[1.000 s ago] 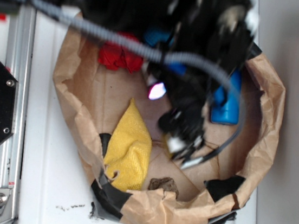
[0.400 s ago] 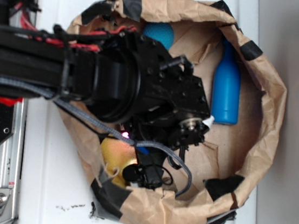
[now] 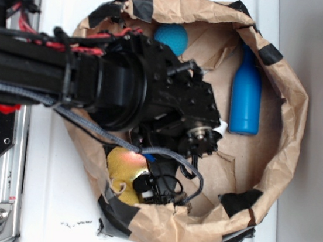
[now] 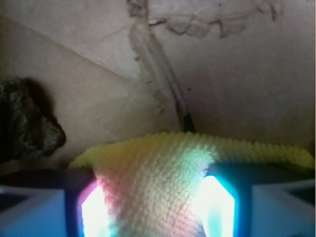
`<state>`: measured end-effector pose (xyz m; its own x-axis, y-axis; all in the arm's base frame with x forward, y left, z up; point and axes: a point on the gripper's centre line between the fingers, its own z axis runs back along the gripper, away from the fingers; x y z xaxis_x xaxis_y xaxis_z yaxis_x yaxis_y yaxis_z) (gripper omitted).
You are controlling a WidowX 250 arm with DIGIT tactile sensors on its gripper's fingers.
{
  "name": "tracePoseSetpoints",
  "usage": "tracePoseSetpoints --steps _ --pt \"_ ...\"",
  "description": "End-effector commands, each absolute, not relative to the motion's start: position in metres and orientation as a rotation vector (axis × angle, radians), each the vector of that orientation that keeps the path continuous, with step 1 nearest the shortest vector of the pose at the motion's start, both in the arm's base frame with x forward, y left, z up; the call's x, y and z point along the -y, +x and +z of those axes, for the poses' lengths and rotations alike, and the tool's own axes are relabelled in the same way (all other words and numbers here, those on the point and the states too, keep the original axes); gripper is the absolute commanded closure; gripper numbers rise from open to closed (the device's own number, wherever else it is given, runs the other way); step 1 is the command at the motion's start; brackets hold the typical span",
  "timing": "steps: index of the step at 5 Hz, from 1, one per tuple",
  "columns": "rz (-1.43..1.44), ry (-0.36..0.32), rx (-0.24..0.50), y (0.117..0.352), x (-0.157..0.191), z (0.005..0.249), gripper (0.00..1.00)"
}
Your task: Grab the yellow cloth.
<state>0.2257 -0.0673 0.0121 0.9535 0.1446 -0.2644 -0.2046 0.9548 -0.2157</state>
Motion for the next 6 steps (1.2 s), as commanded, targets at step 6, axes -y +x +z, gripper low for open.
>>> tracePoseSetpoints --steps 6 --pt "0.121 0.09 0.311 0.269 -0.017 0.146 1.0"
